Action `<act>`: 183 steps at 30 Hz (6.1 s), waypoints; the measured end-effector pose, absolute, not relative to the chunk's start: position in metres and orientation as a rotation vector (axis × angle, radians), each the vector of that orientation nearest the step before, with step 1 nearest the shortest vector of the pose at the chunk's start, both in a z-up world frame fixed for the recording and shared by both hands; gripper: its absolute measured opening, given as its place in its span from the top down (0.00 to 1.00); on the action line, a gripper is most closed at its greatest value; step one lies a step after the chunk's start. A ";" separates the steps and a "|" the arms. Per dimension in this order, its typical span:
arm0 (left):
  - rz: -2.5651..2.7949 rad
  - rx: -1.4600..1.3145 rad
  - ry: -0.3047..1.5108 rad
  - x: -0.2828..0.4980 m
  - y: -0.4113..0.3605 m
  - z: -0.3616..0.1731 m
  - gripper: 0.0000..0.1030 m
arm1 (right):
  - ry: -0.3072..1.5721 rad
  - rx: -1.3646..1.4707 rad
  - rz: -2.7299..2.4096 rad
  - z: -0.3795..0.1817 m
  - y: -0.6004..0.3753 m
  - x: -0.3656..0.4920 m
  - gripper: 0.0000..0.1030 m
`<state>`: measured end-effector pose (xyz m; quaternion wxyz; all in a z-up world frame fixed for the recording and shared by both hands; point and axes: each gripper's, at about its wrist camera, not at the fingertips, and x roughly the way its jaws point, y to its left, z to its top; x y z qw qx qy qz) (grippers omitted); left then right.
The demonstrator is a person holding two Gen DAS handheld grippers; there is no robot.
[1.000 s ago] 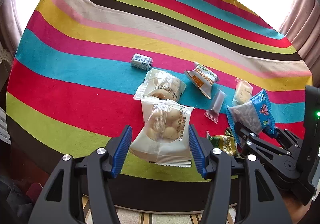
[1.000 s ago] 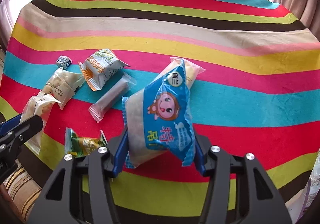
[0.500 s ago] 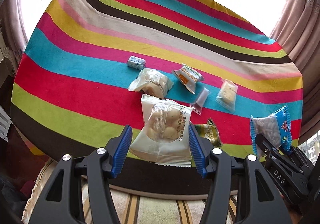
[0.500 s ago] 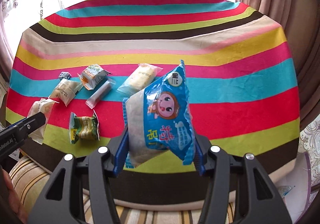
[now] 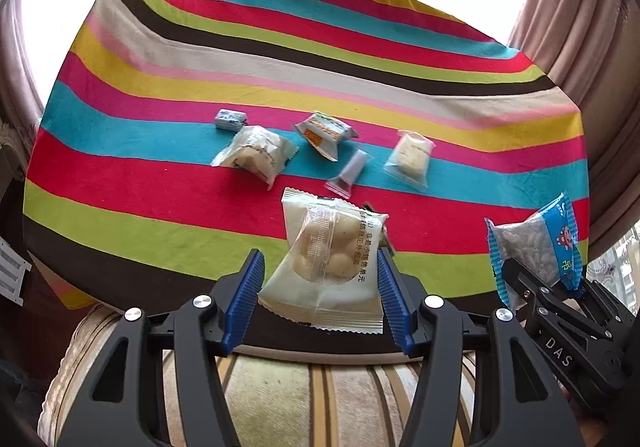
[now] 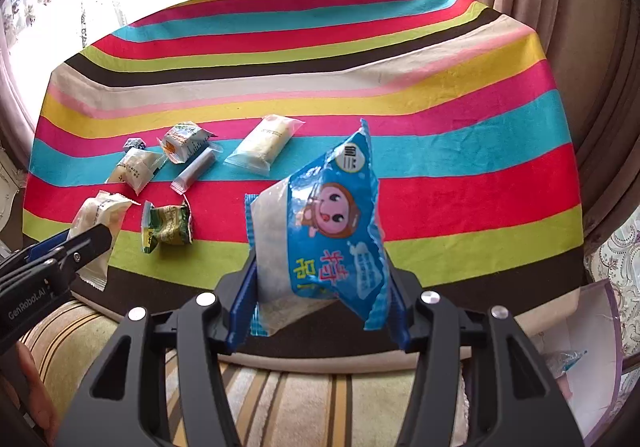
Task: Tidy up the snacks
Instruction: 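Carry the blue bag and cookie packet over the white box and open both tools, then return both open tools to the remaining snacks on the table, then grasp the clear bag of round cracker with the right tool while the left grasps a white cookie packet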
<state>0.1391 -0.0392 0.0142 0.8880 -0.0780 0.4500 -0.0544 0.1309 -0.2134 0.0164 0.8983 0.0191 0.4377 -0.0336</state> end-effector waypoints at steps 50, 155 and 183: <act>-0.746 0.082 1.117 0.048 -0.321 0.001 0.45 | 0.917 0.242 -0.542 -0.001 -0.464 -0.043 0.34; -0.076 -0.307 1.006 0.134 0.025 -0.001 0.31 | 1.013 0.116 -0.068 0.020 -0.228 0.128 0.24; -0.082 -0.047 0.987 0.264 0.014 -0.031 0.21 | 0.988 0.055 -0.127 -0.015 -0.176 0.291 0.24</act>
